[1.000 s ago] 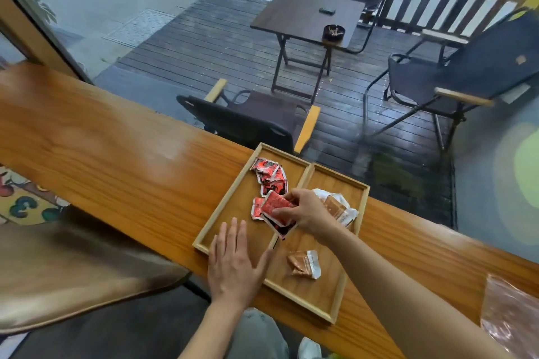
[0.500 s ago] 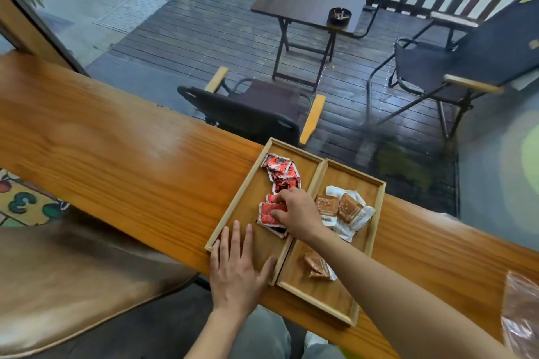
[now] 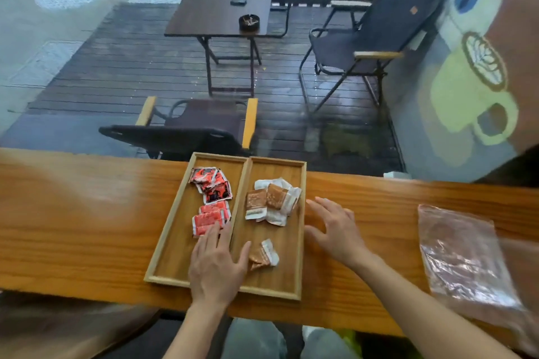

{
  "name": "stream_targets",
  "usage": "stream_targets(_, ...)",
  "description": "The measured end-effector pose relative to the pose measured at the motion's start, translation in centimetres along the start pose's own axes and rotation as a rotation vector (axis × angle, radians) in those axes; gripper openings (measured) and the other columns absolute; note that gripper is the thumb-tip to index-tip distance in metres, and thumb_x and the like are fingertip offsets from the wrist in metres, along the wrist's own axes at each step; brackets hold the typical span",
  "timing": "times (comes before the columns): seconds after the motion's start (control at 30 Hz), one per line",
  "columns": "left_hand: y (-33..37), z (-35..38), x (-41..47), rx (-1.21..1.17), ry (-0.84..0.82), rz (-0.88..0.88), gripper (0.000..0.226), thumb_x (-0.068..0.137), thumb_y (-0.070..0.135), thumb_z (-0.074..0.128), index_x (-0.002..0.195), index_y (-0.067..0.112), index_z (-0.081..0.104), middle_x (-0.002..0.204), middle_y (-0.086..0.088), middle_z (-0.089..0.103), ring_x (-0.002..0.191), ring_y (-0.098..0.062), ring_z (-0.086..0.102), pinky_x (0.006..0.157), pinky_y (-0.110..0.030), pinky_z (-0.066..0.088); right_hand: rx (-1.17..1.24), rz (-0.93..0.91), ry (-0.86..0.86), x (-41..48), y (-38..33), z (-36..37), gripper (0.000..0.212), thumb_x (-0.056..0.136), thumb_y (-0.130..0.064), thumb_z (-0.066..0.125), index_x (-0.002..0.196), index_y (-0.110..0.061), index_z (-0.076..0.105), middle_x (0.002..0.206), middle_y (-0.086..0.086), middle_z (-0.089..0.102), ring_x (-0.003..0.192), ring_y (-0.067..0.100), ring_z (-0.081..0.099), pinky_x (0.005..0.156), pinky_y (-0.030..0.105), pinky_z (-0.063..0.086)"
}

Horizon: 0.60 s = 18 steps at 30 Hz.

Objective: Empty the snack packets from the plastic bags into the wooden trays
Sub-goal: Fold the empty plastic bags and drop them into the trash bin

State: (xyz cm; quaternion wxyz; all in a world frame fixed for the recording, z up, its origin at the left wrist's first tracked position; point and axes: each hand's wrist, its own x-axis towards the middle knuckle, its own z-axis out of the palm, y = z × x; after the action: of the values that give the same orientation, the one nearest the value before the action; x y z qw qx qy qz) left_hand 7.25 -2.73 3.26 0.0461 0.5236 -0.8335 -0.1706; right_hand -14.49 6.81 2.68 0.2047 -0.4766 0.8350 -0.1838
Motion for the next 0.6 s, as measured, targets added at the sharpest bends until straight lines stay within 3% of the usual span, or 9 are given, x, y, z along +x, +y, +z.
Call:
stream_targets(0.43,17.3,8.3,-0.4,0.073,-0.148,0.515,0.063,0.083,0.057,0.045,0.134,0.020,0.042,0.140,-0.009,0.047,0.130,-0.024,0.041,0.108,-0.040,0.032,0.041,0.456,0.250,-11.2,15.6,-8.3,0.056,0.086,-0.041,0.055,0.137,-0.025,0.038,0.146,0.001,0.041,0.135,0.021,0.032,0.109,0.045,0.023)
stream_targets(0.6,19.6,11.8,-1.5,0.157,-0.210,0.603,0.069,0.085,0.064,0.031,0.140,0.022,0.031,0.150,-0.007,0.033,0.139,-0.023,0.027,0.113,-0.038,0.020,0.159,0.605,0.350,-14.0,18.2,-9.8,0.044,0.090,-0.041,0.048,0.130,-0.024,0.045,0.136,0.004,0.048,0.127,0.024,0.041,0.106,0.048,0.032)
